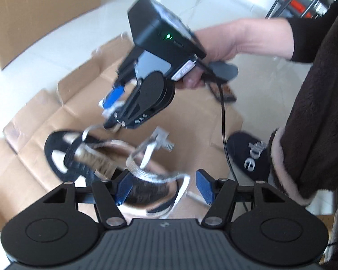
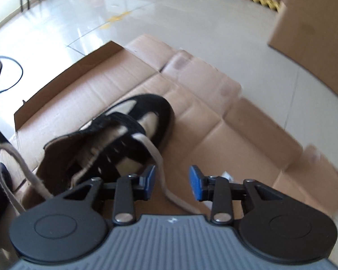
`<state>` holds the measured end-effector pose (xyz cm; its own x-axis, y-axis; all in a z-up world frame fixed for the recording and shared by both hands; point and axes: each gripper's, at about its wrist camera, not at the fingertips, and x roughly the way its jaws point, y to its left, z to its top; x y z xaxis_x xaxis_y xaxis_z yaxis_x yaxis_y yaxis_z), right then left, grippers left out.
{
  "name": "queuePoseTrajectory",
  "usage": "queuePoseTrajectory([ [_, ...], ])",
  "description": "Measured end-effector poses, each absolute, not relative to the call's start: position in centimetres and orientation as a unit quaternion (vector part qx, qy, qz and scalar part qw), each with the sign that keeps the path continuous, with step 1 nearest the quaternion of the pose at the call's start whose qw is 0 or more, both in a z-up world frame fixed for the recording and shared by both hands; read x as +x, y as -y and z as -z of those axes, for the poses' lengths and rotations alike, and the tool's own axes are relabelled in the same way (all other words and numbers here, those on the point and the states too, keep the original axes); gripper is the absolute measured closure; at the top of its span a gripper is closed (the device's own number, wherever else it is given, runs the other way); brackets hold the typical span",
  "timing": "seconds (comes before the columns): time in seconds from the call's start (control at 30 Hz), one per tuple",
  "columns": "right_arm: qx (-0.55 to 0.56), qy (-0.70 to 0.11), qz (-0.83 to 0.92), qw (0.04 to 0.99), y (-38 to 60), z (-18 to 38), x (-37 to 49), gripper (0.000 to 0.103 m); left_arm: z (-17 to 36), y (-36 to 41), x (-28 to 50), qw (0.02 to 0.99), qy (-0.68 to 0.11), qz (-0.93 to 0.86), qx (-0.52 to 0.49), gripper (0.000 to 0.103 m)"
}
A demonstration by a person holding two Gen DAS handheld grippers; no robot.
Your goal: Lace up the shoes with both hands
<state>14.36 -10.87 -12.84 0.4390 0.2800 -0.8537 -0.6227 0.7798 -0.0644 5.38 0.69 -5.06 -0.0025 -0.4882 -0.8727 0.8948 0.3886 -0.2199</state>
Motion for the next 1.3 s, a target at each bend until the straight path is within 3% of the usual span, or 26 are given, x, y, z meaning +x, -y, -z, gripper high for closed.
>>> queuePoseTrajectory([
  [0.17,-0.227,-0.438,-0.281,0.823,9.2,13.4,14.7,0.074,6.2,-0.5,4.1,0.645,-0.505,0.526,0.230,0.039],
  [0.3,-0.222,-0.440,-0.284,0.822,8.9,13.9,14.9,0.097,6.7,-1.7,4.4,0.655,-0.519,0.497,0.234,0.036],
  [0.37,-0.210,-0.444,-0.284,0.824,8.9,13.9,14.9,0.101,6.4,-2.6,5.2,0.669,-0.523,0.473,0.235,0.035],
  [0.57,-0.177,-0.437,-0.263,0.842,9.3,13.1,14.8,0.102,5.3,-4.6,8.1,0.723,-0.504,0.401,0.249,0.030],
  [0.77,-0.158,-0.435,-0.249,0.851,9.1,13.0,14.8,0.102,7.6,-2.0,11.5,0.768,-0.481,0.361,0.219,0.030],
  [0.87,-0.141,-0.432,-0.234,0.860,9.4,13.0,15.0,0.103,10.2,-0.9,12.1,0.752,-0.488,0.385,0.219,0.032],
  [0.93,-0.136,-0.420,-0.217,0.871,9.6,12.9,15.0,0.103,11.7,-0.6,11.9,0.732,-0.501,0.401,0.231,0.040],
  [1.3,-0.128,-0.389,-0.156,0.899,11.1,11.6,16.4,0.103,12.4,-1.9,10.3,0.722,-0.497,0.420,0.237,0.039],
])
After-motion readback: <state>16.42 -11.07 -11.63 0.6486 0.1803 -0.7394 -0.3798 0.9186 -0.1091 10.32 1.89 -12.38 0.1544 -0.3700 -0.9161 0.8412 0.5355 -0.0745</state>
